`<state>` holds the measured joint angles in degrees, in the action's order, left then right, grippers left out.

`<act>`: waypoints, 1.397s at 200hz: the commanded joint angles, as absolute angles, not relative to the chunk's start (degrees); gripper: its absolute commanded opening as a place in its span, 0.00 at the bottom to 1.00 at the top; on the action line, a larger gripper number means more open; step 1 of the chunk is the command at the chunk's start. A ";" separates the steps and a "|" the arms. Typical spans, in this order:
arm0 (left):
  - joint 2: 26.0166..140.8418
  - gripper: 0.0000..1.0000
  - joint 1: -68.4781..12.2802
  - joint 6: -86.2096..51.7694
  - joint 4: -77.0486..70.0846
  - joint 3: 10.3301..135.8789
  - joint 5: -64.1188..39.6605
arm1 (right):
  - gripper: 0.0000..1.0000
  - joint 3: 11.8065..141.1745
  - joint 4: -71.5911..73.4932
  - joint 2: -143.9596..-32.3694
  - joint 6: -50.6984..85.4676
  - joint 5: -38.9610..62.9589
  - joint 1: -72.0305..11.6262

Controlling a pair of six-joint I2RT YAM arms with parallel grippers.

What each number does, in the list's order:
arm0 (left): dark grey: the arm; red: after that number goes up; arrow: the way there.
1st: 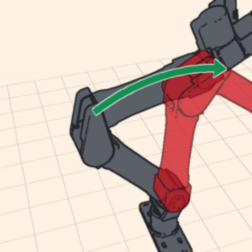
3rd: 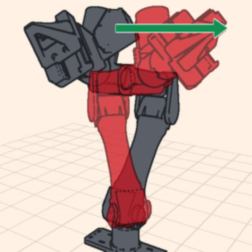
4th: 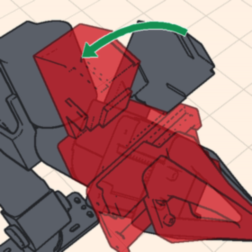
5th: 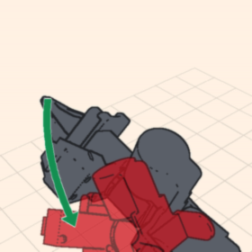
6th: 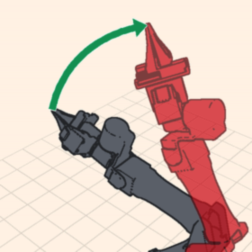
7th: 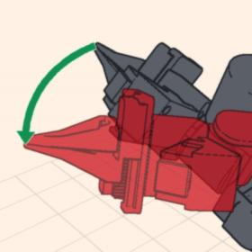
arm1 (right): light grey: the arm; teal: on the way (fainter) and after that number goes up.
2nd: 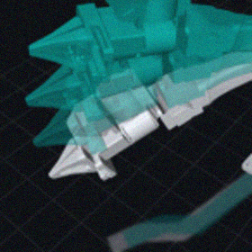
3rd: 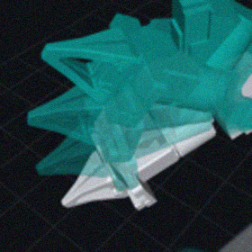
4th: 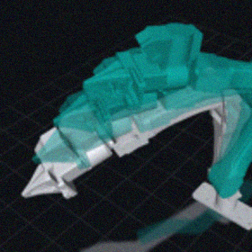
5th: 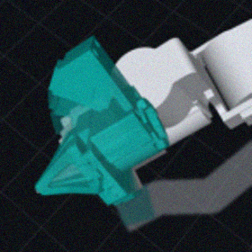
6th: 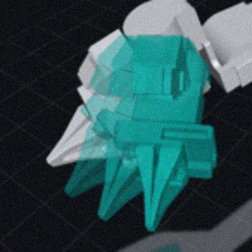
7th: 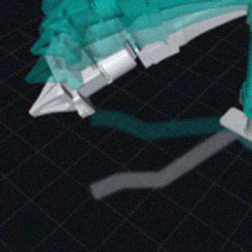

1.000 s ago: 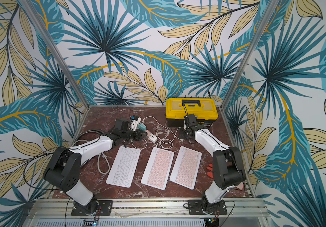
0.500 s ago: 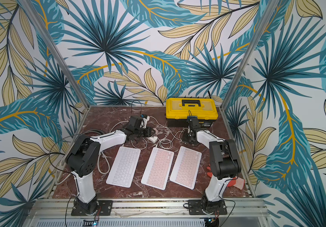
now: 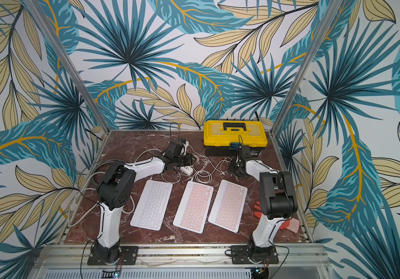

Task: Unplug the wireless keyboard
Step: Place the power cord at the center of the board, then place the plug at the center of the board.

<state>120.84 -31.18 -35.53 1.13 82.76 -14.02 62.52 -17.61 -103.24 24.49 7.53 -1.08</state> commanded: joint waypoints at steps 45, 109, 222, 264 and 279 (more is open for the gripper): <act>121.30 0.00 -31.90 -37.83 0.88 83.50 -11.97 | 0.16 61.83 -18.71 -101.71 25.67 6.03 5.85; 121.59 0.00 -31.95 -38.90 0.88 83.34 -8.61 | 0.24 62.31 -18.65 -103.70 25.32 11.82 6.77; 127.19 0.13 -33.92 -47.47 8.79 91.09 1.35 | 0.50 61.71 -21.71 -97.25 21.23 9.05 5.36; 127.63 0.35 -33.96 -48.60 12.57 92.37 5.63 | 0.51 60.91 -22.28 -94.16 20.37 8.79 5.11; 127.85 0.44 -33.92 -49.17 12.60 92.29 5.21 | 0.52 60.95 -22.83 -93.62 20.03 8.54 4.62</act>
